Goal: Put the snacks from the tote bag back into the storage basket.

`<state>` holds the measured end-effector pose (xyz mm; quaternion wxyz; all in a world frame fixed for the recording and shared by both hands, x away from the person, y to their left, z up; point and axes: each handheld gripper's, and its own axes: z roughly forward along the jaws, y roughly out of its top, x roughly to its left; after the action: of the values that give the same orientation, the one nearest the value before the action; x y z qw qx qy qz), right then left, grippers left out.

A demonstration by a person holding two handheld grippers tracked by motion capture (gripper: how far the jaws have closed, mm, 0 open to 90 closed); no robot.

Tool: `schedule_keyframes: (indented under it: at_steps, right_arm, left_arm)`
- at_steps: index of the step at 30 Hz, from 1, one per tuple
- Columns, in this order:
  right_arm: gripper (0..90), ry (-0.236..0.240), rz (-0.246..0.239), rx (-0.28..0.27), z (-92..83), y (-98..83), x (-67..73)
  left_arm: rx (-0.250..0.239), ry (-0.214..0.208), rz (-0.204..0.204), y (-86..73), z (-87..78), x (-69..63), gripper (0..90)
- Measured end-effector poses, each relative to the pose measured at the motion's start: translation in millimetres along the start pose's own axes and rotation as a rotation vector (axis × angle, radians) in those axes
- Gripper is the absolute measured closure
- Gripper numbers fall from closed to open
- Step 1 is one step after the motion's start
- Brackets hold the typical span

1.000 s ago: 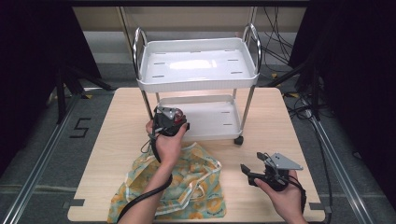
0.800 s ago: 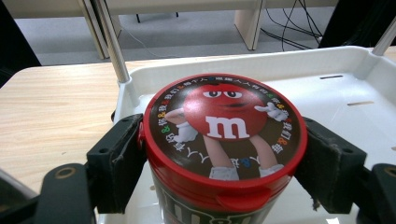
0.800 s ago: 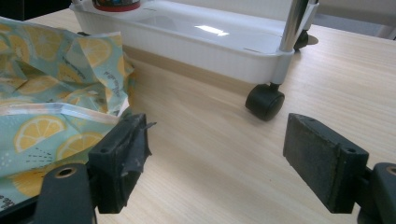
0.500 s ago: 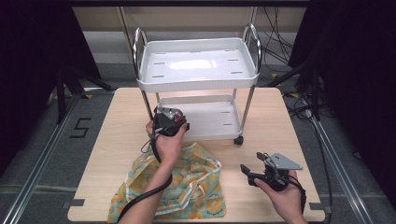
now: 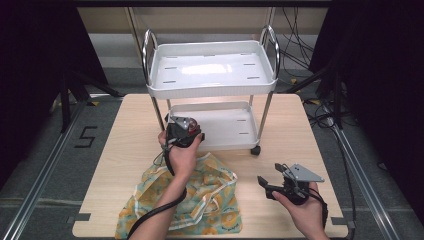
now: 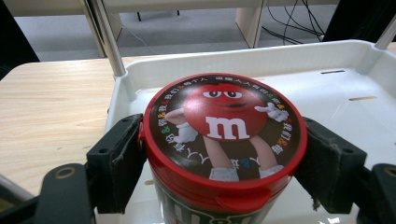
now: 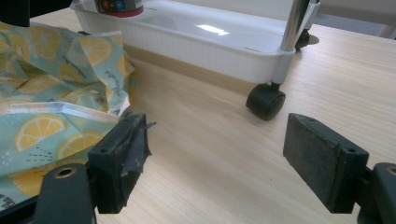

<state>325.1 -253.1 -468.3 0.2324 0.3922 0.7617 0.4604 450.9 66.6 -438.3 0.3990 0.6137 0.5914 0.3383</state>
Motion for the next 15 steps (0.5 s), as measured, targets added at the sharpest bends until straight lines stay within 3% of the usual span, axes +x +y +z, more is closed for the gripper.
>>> schedule_keyframes:
  at_steps: [9,10,15]
  right_arm:
    - [23.0,0.003,0.015,-0.003,0.8,0.0,1.3]
    - [23.0,-0.003,0.052,0.010,-0.4,-0.4,4.6]
    - [23.0,0.006,0.007,-0.005,1.1,0.0,1.1]
  left_arm:
    - [0.005,-0.004,-0.003,-2.6,1.6,-3.3,22.4]
    - [0.007,-0.001,-0.002,-2.9,2.0,-3.4,22.4]
    - [0.019,0.004,-0.003,-5.1,4.6,-2.6,22.4]
